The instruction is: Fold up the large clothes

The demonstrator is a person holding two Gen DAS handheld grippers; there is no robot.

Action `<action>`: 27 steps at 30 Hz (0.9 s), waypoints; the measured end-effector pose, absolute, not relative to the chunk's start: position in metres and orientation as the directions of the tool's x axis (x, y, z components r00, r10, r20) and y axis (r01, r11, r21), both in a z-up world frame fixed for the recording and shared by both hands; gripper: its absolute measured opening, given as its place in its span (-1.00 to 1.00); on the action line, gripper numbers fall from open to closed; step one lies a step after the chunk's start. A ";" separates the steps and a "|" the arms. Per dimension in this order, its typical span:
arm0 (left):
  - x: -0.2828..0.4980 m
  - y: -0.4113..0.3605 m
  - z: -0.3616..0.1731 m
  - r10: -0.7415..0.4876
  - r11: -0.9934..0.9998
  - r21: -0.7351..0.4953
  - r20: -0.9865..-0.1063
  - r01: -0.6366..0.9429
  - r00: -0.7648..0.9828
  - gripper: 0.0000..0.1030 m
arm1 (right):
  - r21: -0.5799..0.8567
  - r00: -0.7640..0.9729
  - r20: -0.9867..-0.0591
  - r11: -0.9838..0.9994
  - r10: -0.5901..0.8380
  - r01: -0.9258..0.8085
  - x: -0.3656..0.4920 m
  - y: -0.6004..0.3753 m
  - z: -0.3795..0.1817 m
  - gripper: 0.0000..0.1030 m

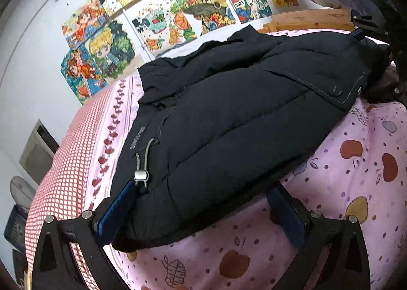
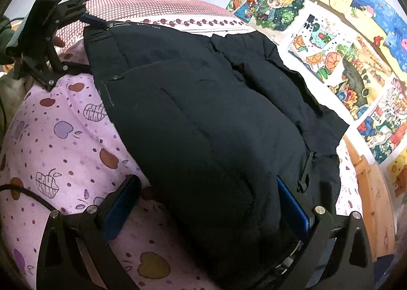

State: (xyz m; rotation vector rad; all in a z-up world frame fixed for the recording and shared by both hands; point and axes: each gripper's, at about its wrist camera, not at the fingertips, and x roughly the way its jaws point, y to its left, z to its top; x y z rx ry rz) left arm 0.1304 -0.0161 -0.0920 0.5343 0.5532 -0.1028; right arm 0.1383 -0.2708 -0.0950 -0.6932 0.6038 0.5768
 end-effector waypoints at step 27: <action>0.176 -0.023 -0.023 -0.096 0.907 0.294 -0.551 0.301 0.829 -0.67 | -0.458 0.725 -0.654 0.649 0.216 -0.607 0.148 -0.270 -0.094 0.96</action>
